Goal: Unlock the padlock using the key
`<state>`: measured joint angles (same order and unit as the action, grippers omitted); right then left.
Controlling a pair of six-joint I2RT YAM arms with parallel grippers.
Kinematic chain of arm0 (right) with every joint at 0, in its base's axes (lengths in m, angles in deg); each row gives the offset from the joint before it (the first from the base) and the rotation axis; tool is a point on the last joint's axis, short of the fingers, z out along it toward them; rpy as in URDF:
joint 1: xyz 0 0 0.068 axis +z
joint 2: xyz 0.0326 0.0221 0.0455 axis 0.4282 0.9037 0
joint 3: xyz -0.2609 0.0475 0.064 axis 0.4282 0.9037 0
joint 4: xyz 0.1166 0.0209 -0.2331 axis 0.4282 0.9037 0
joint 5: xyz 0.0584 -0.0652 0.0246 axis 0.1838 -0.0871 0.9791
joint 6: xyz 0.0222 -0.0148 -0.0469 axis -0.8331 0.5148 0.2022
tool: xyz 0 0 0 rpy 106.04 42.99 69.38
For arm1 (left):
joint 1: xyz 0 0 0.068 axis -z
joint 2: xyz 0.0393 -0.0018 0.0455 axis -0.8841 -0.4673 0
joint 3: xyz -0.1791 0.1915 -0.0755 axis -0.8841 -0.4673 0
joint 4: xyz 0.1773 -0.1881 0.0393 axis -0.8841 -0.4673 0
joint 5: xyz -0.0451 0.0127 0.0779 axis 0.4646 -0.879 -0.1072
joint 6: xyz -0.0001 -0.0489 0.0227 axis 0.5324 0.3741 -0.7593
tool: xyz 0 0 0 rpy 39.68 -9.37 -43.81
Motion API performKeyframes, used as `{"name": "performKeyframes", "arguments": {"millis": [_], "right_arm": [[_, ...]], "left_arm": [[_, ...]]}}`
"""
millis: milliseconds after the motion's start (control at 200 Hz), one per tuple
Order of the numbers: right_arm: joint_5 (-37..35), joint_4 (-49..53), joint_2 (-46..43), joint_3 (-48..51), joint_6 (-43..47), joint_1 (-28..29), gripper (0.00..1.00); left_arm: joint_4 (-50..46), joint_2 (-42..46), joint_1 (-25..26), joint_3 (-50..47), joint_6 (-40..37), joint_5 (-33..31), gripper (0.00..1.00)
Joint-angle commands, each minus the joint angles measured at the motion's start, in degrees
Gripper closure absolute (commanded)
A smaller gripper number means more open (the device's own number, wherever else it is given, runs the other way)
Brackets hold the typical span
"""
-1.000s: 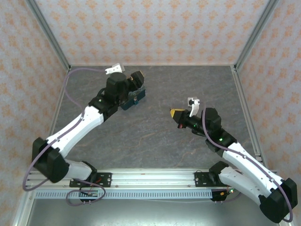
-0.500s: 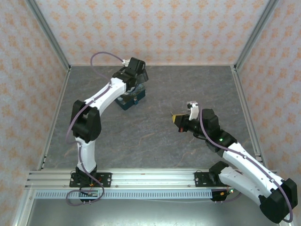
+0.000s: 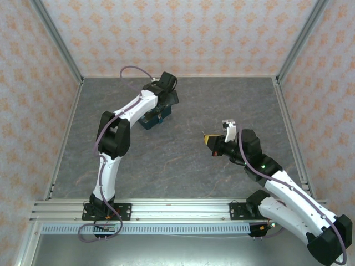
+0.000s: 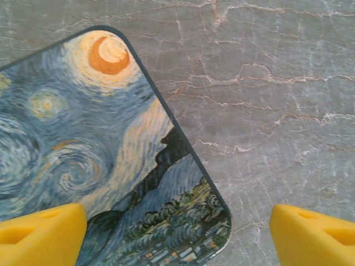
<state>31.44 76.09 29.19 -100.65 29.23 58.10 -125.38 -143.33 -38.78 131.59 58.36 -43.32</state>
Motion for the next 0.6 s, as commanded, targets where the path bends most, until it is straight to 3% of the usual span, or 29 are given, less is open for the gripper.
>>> {"name": "performKeyframes", "arguments": {"millis": [0, 310, 596], "right_arm": [[-1.27, 0.5, -0.86, 0.45, -0.15, 0.24, 1.0], [-1.72, 0.78, -0.68, 0.3, 0.04, 0.21, 1.0], [-3.85, 5.0, -0.07, -1.36, 1.81, 0.21, 1.0]], "left_arm": [[-0.51, 0.17, -0.09, -0.78, -1.13, 2.21, 0.14], [-0.47, 0.65, 0.8, -3.27, -3.45, 3.93, 0.13], [1.01, 4.89, 5.41, -8.54, -6.57, 6.37, 0.13]]}}
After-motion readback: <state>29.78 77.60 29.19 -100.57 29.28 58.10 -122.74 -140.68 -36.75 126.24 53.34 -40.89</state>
